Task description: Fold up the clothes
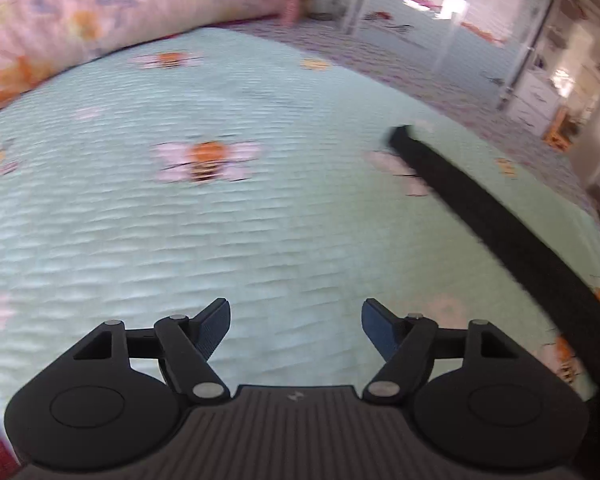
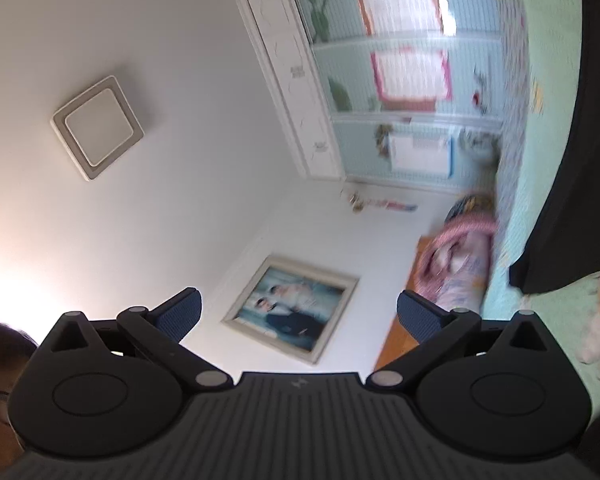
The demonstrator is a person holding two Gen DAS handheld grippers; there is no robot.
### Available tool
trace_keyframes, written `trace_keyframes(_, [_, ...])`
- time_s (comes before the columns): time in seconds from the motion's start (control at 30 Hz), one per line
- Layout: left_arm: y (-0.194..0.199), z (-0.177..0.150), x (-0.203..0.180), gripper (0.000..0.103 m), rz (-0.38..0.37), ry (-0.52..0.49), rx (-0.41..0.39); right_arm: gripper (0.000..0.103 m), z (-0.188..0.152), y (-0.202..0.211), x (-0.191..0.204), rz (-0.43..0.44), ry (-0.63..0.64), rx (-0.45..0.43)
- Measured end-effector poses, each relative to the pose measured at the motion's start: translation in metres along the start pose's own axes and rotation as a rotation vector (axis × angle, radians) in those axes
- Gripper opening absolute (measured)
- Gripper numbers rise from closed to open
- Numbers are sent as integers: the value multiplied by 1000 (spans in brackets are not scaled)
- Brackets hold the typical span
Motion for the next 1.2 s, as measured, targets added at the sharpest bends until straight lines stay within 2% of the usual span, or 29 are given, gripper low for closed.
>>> trace_keyframes(0.03, [1, -4, 17, 75, 27, 23, 13, 103, -5, 18, 9, -24, 3, -23])
trace_keyframes(0.1, [2, -15, 42, 75, 18, 80, 38, 103, -21, 58, 16, -80, -30, -74])
trace_keyframes(0.17, [1, -23, 57, 75, -8, 108, 57, 103, -41, 87, 17, -142, -73, -106])
trace_keyframes(0.27, [-5, -36, 55, 75, -91, 84, 112, 103, -71, 112, 16, -246, -134, -108])
trace_keyframes(0.33, [-9, -46, 48, 75, -146, 52, 146, 103, -88, 107, 20, -309, -132, -73])
trace_keyframes(0.43, [-10, -57, 45, 75, -150, 28, 140, 103, -104, 85, 32, -346, -97, -15])
trace_keyframes(0.5, [-10, -61, 45, 76, -189, 37, 147, 103, -107, 63, 42, -341, -79, 18])
trace_keyframes(0.63, [-9, -76, 35, 76, -305, 48, 210, 103, -117, 26, 59, -318, -35, 78])
trace_keyframes(0.77, [-3, -89, 30, 73, -378, 92, 265, 103, -140, 21, 55, -337, -41, 140])
trace_keyframes(0.8, [-3, -90, 30, 65, -388, 114, 275, 103, -145, 23, 51, -348, -50, 152])
trace_keyframes(0.83, [-3, -91, 31, 43, -398, 136, 285, 103, -151, 26, 47, -364, -64, 161])
trace_keyframes(0.9, [6, -86, 41, 16, -367, 159, 260, 103, -160, 31, 39, -395, -88, 175])
trace_keyframes(1.0, [20, -77, 57, 11, -315, 189, 219, 103, -169, 41, 34, -453, -95, 192])
trace_keyframes(1.03, [25, -74, 63, 5, -298, 200, 205, 103, -169, 44, 35, -474, -87, 190])
trace_keyframes(1.07, [29, -71, 68, 3, -280, 210, 191, 103, -168, 47, 36, -490, -78, 186])
trace_keyframes(1.13, [39, -56, 85, 1, -207, 175, 135, 103, -163, 52, 37, -504, -60, 167])
trace_keyframes(1.2, [38, -46, 100, 1, -146, 165, 121, 103, -159, 55, 34, -518, -53, 158])
Point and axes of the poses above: each gripper's, at about its wrist camera, not at the fingertips, and y roughly against the way its jaws point, x to its left, z to its top, the point moved 5 cm from there along -y, roughly the way its jaws point, and after that the axes turned 1 degree about -z, right-handed, at the moved point
